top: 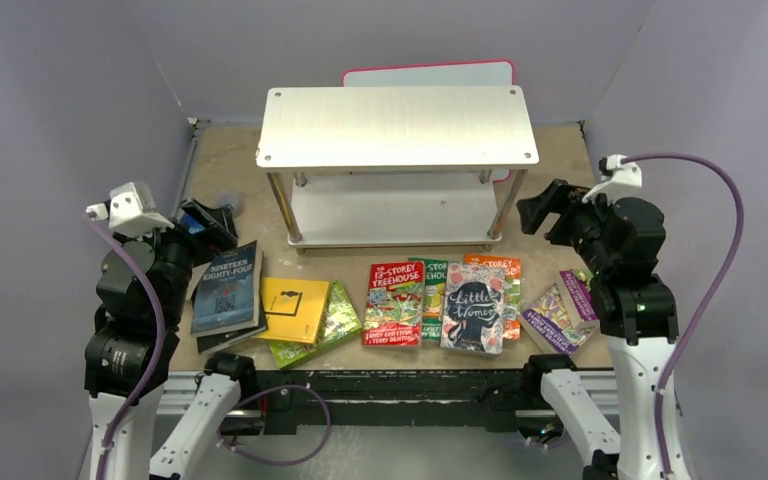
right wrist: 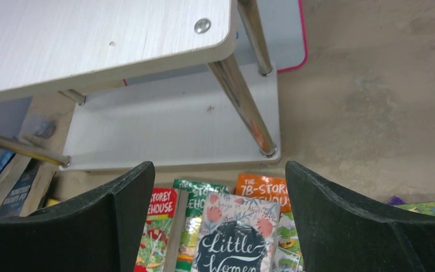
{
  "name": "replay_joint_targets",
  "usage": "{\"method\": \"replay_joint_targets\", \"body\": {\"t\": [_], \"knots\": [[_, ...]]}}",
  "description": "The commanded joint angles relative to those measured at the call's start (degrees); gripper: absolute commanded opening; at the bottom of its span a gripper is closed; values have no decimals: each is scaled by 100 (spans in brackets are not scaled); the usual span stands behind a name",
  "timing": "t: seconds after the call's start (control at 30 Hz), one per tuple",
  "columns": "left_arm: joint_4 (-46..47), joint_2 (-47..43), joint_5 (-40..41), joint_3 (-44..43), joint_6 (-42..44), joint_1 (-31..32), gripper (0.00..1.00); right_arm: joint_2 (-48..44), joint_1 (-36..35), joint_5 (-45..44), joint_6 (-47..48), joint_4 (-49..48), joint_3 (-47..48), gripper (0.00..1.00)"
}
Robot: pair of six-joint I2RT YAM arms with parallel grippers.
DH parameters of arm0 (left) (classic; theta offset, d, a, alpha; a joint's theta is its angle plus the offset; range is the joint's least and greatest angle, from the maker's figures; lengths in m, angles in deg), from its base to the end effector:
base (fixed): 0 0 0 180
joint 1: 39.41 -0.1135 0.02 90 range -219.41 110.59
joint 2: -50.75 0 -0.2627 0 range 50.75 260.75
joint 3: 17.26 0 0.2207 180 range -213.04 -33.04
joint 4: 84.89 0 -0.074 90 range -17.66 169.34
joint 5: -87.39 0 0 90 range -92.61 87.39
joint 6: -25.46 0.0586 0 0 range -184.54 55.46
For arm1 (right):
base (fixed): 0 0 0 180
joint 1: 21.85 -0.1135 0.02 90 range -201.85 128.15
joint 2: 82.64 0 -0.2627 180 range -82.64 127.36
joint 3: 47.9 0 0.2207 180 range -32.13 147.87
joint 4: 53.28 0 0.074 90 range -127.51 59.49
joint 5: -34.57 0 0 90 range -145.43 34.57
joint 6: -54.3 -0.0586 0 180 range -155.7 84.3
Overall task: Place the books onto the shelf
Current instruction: Pick up the book from the center of the board.
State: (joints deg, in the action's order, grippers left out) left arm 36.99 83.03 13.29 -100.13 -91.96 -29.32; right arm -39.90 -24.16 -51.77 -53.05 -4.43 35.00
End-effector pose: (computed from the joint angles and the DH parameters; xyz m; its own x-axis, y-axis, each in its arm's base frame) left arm 0.0690 0.0040 0.4072 -0.0690 -0.4376 -0.8965 -0.1472 0.8933 -0.4247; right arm 0.1264 0.0088 0.4141 -0.1749 0.2908 -0.9407 -0.0536 0.9512 0.3040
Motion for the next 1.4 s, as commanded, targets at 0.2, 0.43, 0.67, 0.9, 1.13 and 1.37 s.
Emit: {"method": "replay_joint_targets", "body": {"t": [0.2,0.43,0.67,0.9,1.13,1.37], "knots": [[342,-212,-892,355,-486,-140,90,-122,149,1985,-705,-493,-772,93],[601,-504,-1289,954,-934,-152,90,-398,38,3519,-2097,-2126,-2200,93],[605,-548,-1309,1308,-1032,-163,89,234,-2024,1934,-2714,-2900,-2797,92],[697,-474,-1613,1584,-936,-165,86,1528,-3627,147,-3825,-4484,-3205,86],[752,-449,-1274,1745,-901,-164,84,3379,-5227,-752,-4060,-4955,-2331,74],[716,-516,-1093,1656,-659,-163,84,4757,-5935,-826,-4660,-5735,-1944,73]]}}
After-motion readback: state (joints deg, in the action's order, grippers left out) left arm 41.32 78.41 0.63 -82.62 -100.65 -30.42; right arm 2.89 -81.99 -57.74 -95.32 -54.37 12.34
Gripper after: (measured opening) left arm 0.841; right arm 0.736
